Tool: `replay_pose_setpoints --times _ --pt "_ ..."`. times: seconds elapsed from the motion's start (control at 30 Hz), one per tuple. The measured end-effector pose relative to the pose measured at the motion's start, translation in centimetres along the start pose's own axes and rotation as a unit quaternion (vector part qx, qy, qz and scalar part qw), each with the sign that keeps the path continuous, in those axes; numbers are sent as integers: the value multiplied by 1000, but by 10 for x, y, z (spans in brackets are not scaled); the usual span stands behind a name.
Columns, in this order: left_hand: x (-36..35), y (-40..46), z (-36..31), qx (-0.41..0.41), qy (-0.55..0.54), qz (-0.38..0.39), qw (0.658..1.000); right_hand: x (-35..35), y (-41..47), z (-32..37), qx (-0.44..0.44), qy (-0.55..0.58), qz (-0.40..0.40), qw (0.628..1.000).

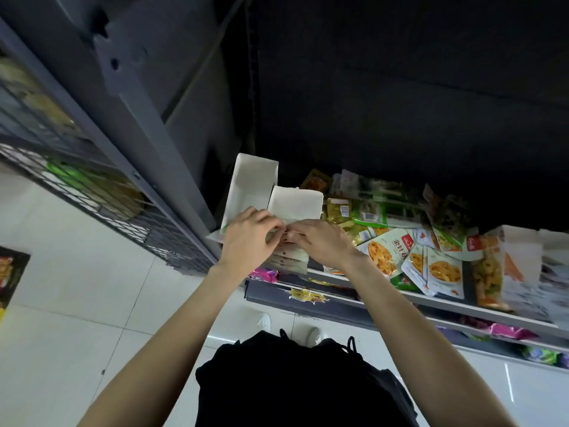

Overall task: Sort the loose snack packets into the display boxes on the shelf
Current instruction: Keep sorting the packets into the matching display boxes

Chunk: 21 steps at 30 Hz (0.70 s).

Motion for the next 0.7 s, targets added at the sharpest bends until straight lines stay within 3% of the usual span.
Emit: replay_pose_setpoints --times 0.13,0.2,0.27,0.4,0.47,0.57,0.7 --pt "28 14 -41 20 -86 -105 991 9 -39 -30 -37 160 -168 972" --pt "32 17 -65 36 -151 -113 981 2 -66 -56 -84 194 -220 952" --pt "21 22 -87 36 -217 -70 973 -10 -94 -87 -151 210 -251 933" --pt "-41 42 -126 32 -269 124 955 -28 -148 -143 -279 190 -300 892" --pt "-81 51 -135 59 -267 187 944 -33 -165 -170 -324 176 -295 881" --pt "-131 68 -141 93 -210 211 950 -38 -175 -209 -343 128 -249 897" --pt "-189 76 -155 126 -119 302 938 -44 -167 -245 -315 93 -96 939"
Point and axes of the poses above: each hand's wrist, its own y-axis towards the middle knuckle, its own x-axis out of the back of the hand, z = x × y, the point moved 5 cm from there along y, towards the middle knuckle, and after that the axes turned 6 degrees about -x, right-handed, at the moved point
